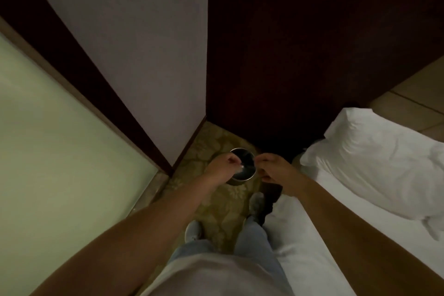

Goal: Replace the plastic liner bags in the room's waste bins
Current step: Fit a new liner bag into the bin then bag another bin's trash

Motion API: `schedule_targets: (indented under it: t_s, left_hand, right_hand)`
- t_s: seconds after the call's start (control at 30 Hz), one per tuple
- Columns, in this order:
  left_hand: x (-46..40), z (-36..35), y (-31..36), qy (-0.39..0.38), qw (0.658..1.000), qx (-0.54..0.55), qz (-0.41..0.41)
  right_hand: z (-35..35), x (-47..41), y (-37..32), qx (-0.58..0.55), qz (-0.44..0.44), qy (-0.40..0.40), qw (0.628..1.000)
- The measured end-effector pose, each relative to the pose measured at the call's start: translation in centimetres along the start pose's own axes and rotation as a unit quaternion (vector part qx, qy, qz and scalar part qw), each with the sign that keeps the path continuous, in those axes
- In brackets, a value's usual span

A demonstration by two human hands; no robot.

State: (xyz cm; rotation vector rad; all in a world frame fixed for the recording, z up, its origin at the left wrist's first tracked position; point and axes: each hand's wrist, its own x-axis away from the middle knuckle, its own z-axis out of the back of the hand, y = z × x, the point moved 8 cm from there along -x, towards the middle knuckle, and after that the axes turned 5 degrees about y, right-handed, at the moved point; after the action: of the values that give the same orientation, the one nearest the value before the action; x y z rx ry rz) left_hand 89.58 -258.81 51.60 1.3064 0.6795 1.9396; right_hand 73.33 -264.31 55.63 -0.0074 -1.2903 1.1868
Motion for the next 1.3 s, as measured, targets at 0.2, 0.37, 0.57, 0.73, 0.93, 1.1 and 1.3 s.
schedule_targets:
  t_s: [0.2, 0.37, 0.57, 0.73, 0.93, 1.1, 1.3]
  left_hand:
    - [-6.0, 0.1, 0.9, 0.069, 0.992, 0.065, 0.077]
    - [-9.2, -1.6, 0.3, 0.161, 0.972, 0.087, 0.148]
    - [-13.7, -6.2, -3.5, 0.136, 0.958, 0.088, 0.238]
    - [-18.6, -11.6, -10.2, 0.124, 0.933, 0.139, 0.309]
    - [-27.5, -19.5, -20.4, 0.079, 0.92, 0.15, 0.352]
    - [-33.4, -24.5, -29.2, 0.106, 0.889, 0.195, 0.401]
    - [-39.3, -27.9, -36.7, 0.161, 0.854, 0.248, 0.428]
  right_hand:
    - [1.7, -10.9, -2.6, 0.061, -0.007, -0.081, 0.995]
    - [2.8, -17.7, -3.0, 0.111, -0.025, -0.175, 0.978]
    - [3.2, -25.9, 1.0, 0.154, -0.066, -0.216, 0.962]
    - [2.2, -33.9, 8.0, 0.173, -0.134, -0.202, 0.955]
    - [-0.1, -44.3, 18.3, 0.177, -0.191, -0.176, 0.949]
    - [-2.2, -52.7, 26.1, 0.2, -0.217, -0.163, 0.942]
    - [-3.7, -63.0, 34.2, 0.232, -0.2, -0.106, 0.946]
